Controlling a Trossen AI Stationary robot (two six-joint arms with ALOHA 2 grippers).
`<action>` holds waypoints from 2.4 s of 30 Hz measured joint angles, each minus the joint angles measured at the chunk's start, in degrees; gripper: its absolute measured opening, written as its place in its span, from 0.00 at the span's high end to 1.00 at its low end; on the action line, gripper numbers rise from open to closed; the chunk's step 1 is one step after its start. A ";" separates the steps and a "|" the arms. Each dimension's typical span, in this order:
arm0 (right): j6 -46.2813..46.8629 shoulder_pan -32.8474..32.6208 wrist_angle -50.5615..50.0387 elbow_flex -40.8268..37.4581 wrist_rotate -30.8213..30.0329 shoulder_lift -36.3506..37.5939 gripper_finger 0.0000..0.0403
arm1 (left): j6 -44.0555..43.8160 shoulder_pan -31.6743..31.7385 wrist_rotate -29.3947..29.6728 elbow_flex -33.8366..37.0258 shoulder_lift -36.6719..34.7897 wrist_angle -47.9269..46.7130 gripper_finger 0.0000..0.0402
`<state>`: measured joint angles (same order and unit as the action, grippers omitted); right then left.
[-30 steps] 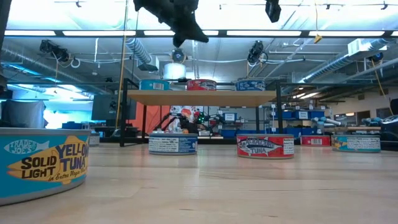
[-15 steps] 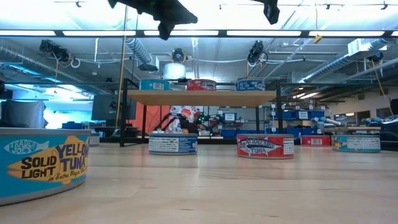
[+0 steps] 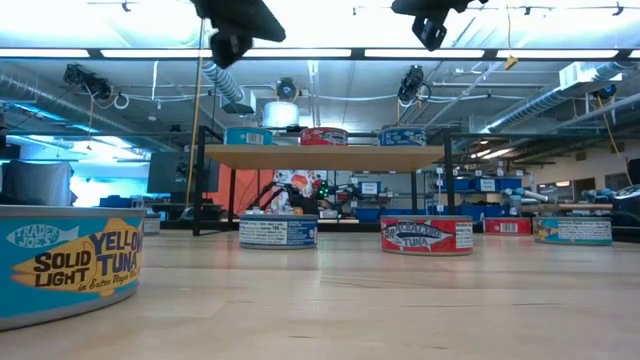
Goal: Stack canned seafood by type on shelf
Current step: Stack the top blue tuna can on top of the other blue tuna can on the shelf
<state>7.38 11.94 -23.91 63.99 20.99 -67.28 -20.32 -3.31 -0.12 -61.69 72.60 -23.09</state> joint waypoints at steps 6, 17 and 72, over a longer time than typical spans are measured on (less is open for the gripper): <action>-1.73 0.94 -0.60 0.00 2.00 0.09 0.98 | -20.04 -6.32 15.51 -0.09 -2.36 -13.94 1.00; 1.47 -1.40 -0.13 0.00 -7.75 -0.11 0.98 | -43.20 -7.30 23.44 4.04 -3.84 -43.07 1.00; 2.31 -11.71 16.64 -0.08 -28.29 -9.49 0.98 | -35.99 9.92 15.47 32.21 -5.17 -12.77 1.00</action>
<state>9.69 0.24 -7.27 63.90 -7.30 -76.77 -56.31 6.61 15.35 -29.48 67.43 -35.86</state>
